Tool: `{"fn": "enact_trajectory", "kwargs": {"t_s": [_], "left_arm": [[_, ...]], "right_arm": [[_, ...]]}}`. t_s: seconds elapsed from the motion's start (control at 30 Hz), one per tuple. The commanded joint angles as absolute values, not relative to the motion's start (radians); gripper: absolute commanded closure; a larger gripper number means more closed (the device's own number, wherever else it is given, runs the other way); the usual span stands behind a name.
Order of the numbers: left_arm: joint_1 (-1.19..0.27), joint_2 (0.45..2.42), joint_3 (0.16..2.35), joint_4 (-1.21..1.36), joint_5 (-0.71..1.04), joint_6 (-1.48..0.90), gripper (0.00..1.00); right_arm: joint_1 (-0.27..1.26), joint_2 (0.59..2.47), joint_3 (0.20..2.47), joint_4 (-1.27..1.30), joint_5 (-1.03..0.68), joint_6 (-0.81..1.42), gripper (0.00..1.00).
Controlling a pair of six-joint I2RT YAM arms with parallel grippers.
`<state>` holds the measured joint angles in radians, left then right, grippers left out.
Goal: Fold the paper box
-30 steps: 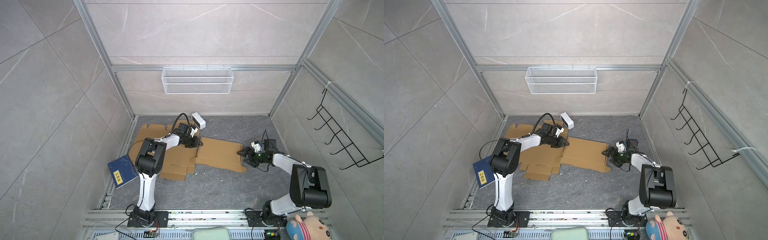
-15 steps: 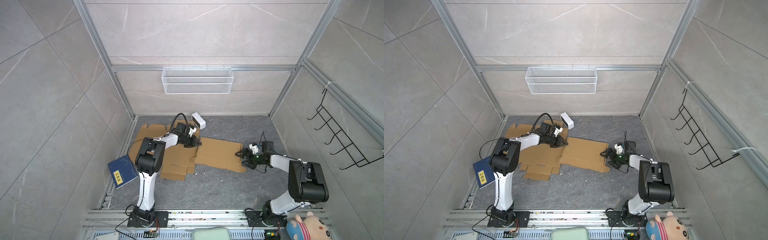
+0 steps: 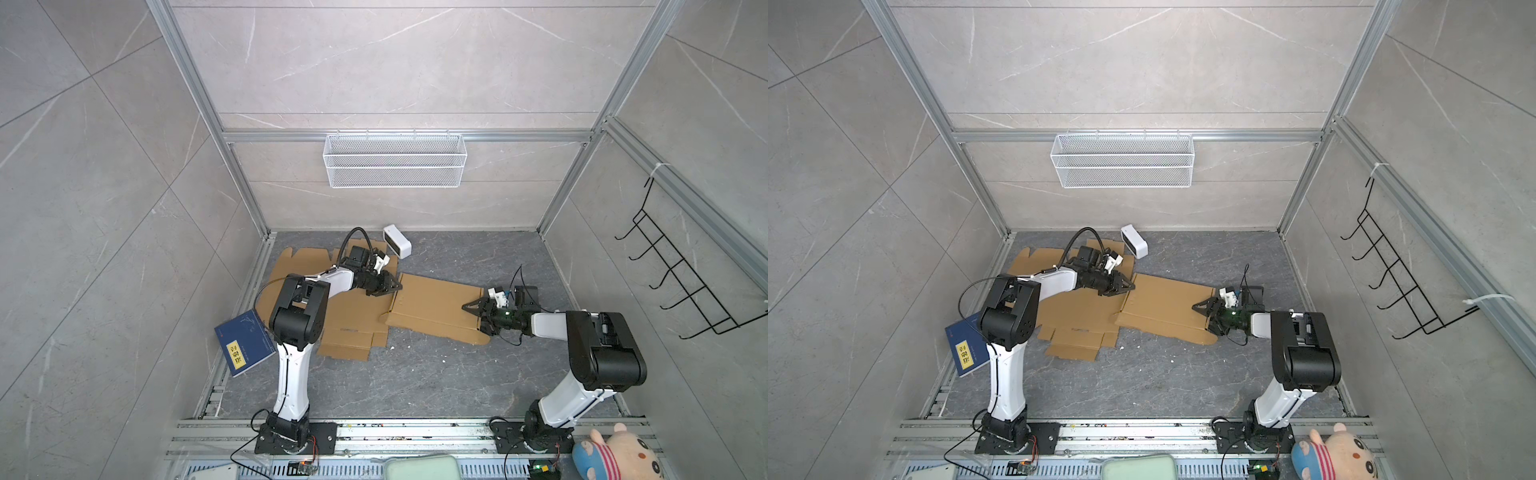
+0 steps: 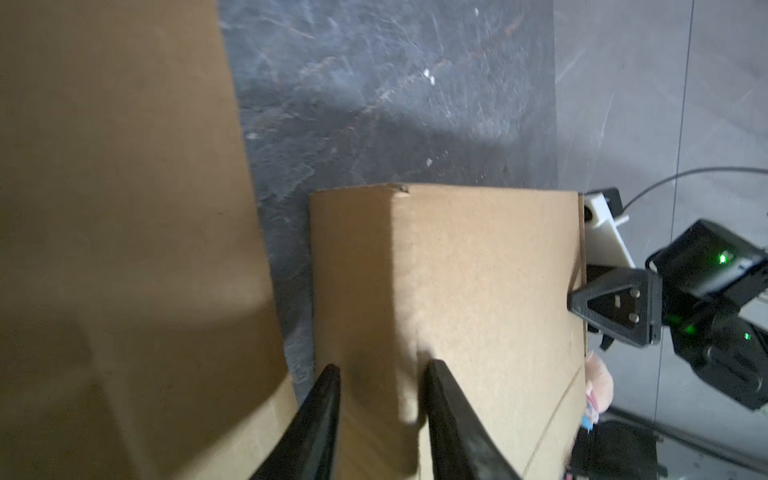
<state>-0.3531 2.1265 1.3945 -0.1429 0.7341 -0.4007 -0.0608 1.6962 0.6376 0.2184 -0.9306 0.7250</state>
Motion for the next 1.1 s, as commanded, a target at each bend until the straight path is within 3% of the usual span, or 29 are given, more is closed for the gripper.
{"fn": "enact_trajectory", "kwargs": {"t_s": [0.0, 0.23, 0.43, 0.53, 0.77, 1.07], "left_arm": [[-0.354, 2.006, 1.331, -0.161, 0.708, -0.442, 0.53], [-0.375, 1.679, 1.222, -0.185, 0.602, -0.287, 0.43], [-0.597, 1.468, 1.16, -0.318, 0.241, 0.214, 0.38], [-0.75, 1.406, 1.071, -0.266, 0.074, 0.507, 0.3], [-0.823, 1.394, 1.012, -0.176, 0.063, 0.753, 0.23], [-0.841, 1.559, 0.994, 0.053, -0.015, 0.918, 0.2]], "right_arm": [[-0.056, 1.69, 0.632, 0.272, -0.987, 0.809, 0.34], [-0.058, 1.652, 0.667, 0.179, -1.043, 0.894, 0.39], [-0.057, 1.597, 0.68, 0.073, -1.054, 0.98, 0.41], [-0.057, 1.583, 0.662, 0.11, -1.076, 1.083, 0.43], [-0.058, 1.569, 0.69, 0.073, -1.097, 1.145, 0.47], [-0.058, 1.591, 0.685, 0.152, -1.144, 1.237, 0.49]]}}
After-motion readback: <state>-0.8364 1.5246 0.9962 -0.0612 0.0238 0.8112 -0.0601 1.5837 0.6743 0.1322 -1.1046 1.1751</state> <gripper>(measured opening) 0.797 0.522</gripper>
